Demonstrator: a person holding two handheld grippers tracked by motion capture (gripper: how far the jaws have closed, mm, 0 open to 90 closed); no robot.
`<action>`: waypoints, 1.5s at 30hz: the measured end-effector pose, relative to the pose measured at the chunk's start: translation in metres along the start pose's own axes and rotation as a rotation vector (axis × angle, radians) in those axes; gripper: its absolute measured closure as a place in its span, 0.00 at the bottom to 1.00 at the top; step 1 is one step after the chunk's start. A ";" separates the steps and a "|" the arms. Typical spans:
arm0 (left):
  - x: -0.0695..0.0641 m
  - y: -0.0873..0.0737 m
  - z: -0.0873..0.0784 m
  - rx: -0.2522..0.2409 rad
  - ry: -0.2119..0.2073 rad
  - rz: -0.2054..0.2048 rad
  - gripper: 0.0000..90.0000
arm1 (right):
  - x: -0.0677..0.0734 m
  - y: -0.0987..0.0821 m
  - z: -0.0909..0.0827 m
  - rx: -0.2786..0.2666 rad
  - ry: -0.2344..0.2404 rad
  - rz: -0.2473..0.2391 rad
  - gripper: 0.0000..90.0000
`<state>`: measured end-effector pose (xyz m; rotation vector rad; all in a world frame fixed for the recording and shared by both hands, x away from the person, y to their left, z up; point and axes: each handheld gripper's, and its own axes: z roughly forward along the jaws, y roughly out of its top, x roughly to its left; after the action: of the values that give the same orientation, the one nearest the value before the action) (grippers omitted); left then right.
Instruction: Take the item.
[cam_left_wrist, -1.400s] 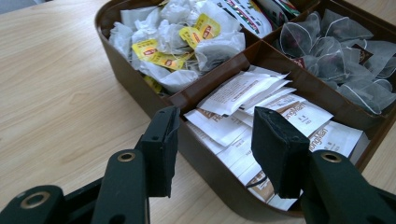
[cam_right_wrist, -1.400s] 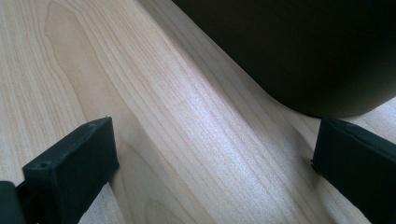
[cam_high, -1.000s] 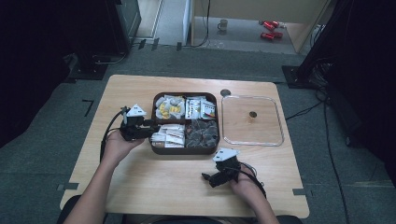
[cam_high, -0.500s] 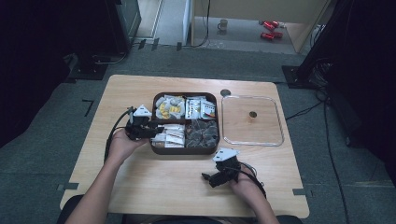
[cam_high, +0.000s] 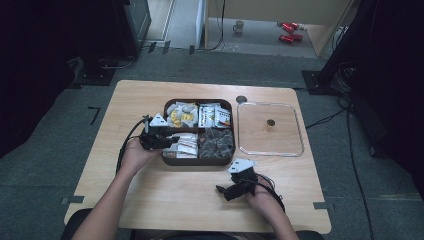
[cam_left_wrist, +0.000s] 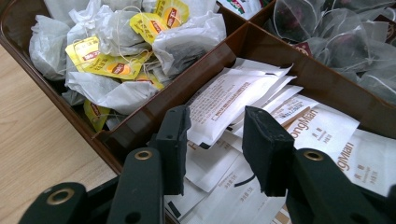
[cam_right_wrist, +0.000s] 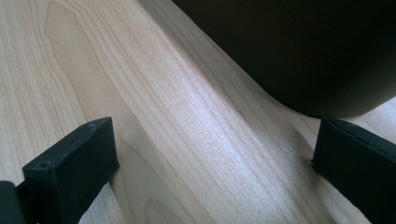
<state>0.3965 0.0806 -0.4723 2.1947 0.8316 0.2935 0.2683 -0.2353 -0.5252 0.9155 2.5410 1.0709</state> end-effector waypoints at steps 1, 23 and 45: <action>0.000 0.000 0.000 0.000 0.000 0.000 0.69 | 0.000 0.000 0.000 0.000 0.000 0.000 0.00; 0.004 0.005 0.005 0.031 -0.051 -0.031 0.99 | 0.000 0.000 0.000 0.000 0.000 0.000 0.00; 0.005 0.017 -0.017 0.006 -0.093 -0.087 1.00 | 0.000 0.000 0.000 0.000 0.000 0.000 0.00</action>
<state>0.4010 0.0855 -0.4486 2.1538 0.8739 0.1447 0.2683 -0.2353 -0.5252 0.9156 2.5413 1.0714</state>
